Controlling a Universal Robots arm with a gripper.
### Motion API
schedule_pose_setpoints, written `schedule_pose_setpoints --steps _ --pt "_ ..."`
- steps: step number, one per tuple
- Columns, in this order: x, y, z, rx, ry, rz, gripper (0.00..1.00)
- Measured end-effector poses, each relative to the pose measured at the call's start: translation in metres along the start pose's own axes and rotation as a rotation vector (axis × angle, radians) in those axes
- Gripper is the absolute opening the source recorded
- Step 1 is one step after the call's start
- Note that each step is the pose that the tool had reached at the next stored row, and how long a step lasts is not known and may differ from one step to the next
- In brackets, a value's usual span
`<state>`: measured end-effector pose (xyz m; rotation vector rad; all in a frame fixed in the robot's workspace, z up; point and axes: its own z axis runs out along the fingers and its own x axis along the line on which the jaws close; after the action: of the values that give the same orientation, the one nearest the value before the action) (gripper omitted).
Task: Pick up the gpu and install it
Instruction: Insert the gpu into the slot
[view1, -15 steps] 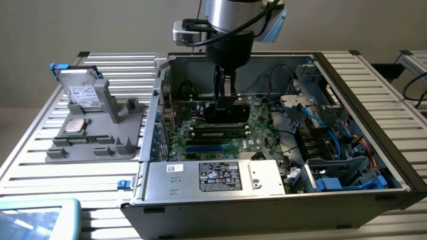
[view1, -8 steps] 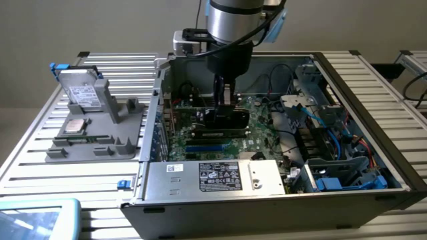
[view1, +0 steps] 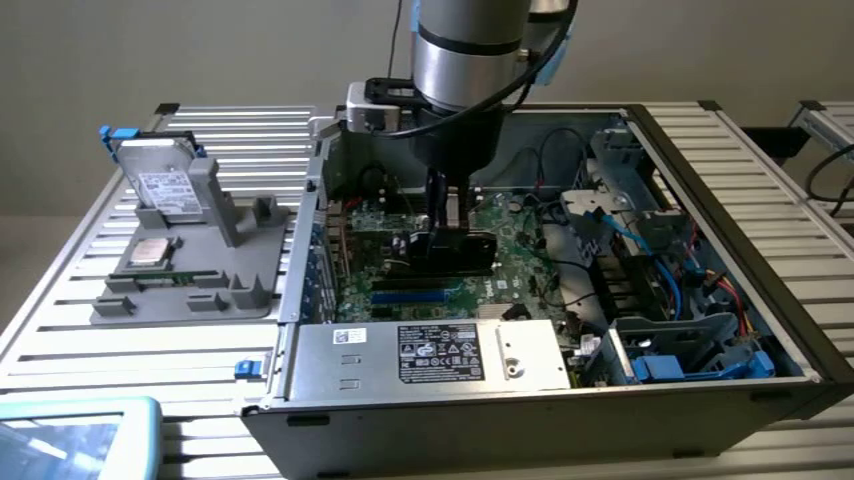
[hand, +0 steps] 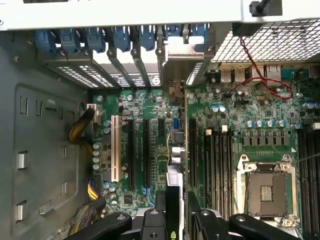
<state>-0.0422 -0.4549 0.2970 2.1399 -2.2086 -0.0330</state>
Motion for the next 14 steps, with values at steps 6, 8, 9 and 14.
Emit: schedule_pose_setpoints --steps 6,8,9,14 --pt "0.000 0.0037 0.0112 -0.0001 -0.0007 0.000 0.27" --pt "0.000 0.0045 0.0150 0.0001 -0.0008 0.000 0.27" --pt "0.001 0.0044 0.0167 0.0001 -0.0008 0.000 0.27" --pt "0.001 0.0049 0.0256 0.0000 -0.0010 0.000 0.27"
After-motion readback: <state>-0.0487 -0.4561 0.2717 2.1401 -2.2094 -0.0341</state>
